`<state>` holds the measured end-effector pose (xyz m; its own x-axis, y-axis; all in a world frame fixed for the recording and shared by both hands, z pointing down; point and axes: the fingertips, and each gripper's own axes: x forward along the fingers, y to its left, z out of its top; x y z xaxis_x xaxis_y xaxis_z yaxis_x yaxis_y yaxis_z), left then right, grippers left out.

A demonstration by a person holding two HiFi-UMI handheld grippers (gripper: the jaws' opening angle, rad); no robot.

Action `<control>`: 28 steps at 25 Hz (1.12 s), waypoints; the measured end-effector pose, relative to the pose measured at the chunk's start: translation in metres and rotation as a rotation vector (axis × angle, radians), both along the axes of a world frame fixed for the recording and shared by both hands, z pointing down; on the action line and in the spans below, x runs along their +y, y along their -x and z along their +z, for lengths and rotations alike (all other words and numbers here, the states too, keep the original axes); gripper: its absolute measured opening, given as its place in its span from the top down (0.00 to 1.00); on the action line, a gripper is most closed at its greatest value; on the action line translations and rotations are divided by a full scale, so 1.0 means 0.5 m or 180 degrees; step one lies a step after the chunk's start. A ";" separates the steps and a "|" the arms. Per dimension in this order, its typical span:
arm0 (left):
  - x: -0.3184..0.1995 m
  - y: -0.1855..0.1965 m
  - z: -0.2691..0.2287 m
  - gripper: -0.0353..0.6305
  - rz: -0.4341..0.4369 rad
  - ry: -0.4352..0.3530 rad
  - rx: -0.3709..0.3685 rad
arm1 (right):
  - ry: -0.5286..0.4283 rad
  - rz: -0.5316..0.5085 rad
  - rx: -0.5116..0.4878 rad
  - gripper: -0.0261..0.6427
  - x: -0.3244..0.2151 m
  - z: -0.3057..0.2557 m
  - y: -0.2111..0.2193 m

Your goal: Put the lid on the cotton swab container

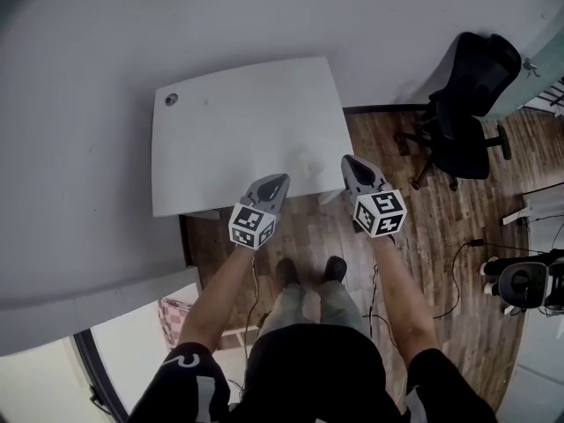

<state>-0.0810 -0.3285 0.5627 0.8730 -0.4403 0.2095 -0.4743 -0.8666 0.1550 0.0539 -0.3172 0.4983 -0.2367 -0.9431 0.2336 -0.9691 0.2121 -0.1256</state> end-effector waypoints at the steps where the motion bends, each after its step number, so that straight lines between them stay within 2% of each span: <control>1: -0.001 -0.007 0.009 0.91 0.0005 0.0007 -0.0002 | 0.0005 -0.0009 -0.0002 0.94 -0.005 0.006 -0.004; 11: -0.033 -0.051 0.112 0.91 -0.0154 0.0120 -0.0010 | 0.0119 -0.0250 0.0059 0.94 -0.062 0.093 -0.054; 20: -0.034 -0.069 0.190 0.91 -0.0162 0.0182 -0.0007 | 0.0178 -0.0480 0.0059 0.94 -0.086 0.163 -0.049; 26: -0.022 -0.090 0.246 0.70 -0.0016 0.0236 -0.0156 | 0.0218 -0.0553 0.0022 0.94 -0.103 0.195 -0.050; 28: -0.023 -0.099 0.265 0.66 0.0031 0.0229 -0.0233 | 0.0224 -0.0587 0.0024 0.94 -0.113 0.202 -0.049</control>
